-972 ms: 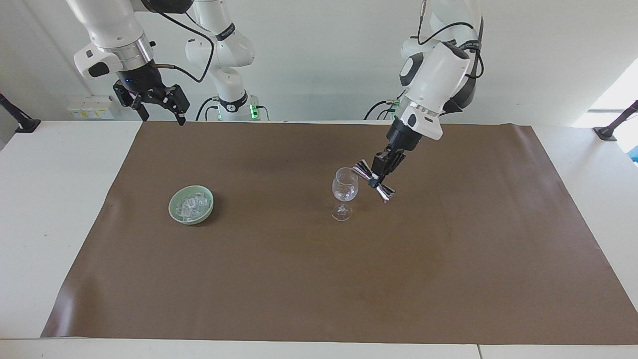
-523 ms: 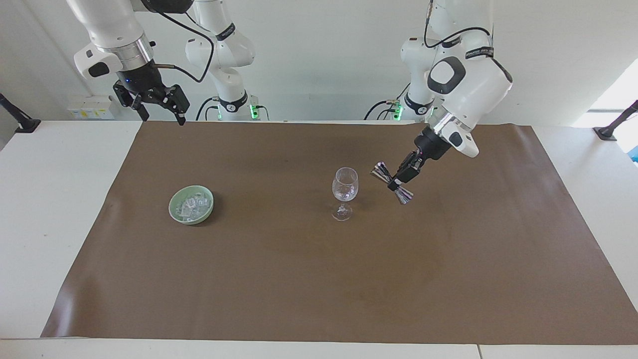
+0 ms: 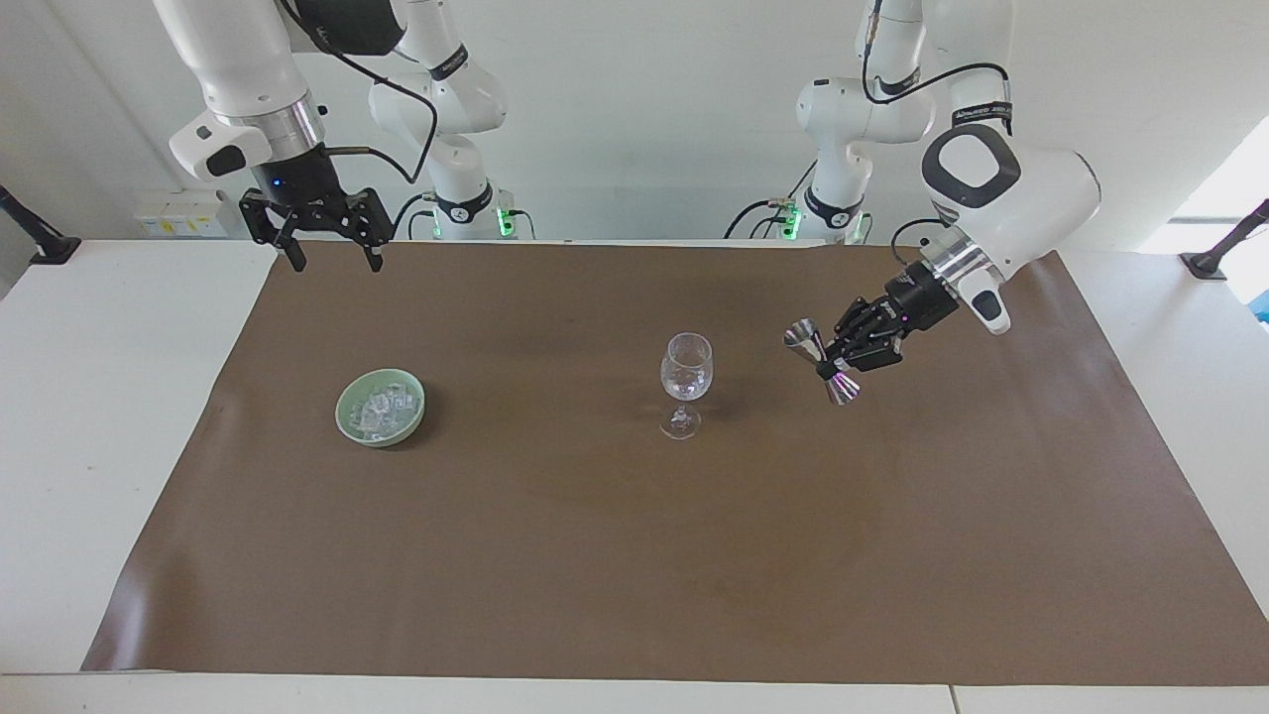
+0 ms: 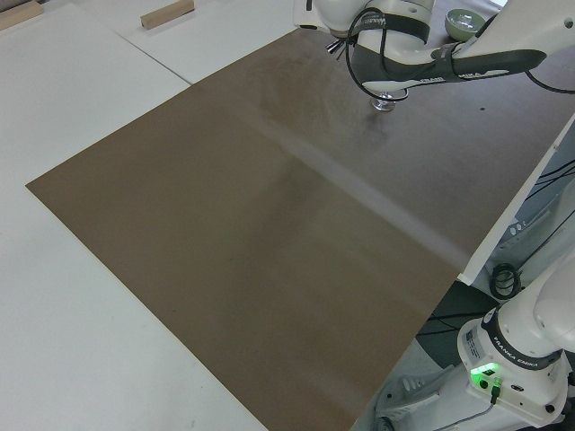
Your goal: Pour wine and add ice with both arms
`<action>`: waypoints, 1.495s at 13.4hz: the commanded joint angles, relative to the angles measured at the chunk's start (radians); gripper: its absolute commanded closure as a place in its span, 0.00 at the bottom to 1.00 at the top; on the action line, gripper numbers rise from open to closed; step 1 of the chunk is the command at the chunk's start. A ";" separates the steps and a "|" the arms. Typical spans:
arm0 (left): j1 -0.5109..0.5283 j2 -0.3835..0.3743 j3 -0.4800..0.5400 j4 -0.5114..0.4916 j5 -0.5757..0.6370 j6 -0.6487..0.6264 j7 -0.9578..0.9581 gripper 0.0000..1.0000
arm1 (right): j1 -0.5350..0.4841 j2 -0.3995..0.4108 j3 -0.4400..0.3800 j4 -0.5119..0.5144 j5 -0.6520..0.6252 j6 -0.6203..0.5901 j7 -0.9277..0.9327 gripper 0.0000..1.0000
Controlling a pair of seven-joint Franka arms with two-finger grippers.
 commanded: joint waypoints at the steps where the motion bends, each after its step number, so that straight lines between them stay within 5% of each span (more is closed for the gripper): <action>1: 0.071 0.022 -0.008 -0.006 -0.054 -0.069 0.003 1.00 | -0.007 -0.038 0.003 -0.095 0.007 0.057 -0.063 0.00; 4: 0.109 0.053 -0.008 -0.008 -0.079 -0.120 0.001 1.00 | -0.019 -0.076 -0.001 -0.255 0.008 0.242 -0.179 0.00; 12: 0.238 0.202 -0.008 -0.006 -0.266 -0.249 0.040 1.00 | -0.068 0.050 -0.008 -0.307 0.008 0.345 -0.478 0.00; 20: 0.337 0.246 -0.008 -0.092 -0.364 -0.318 0.158 1.00 | -0.077 0.157 -0.006 -0.407 0.008 0.568 -0.502 0.00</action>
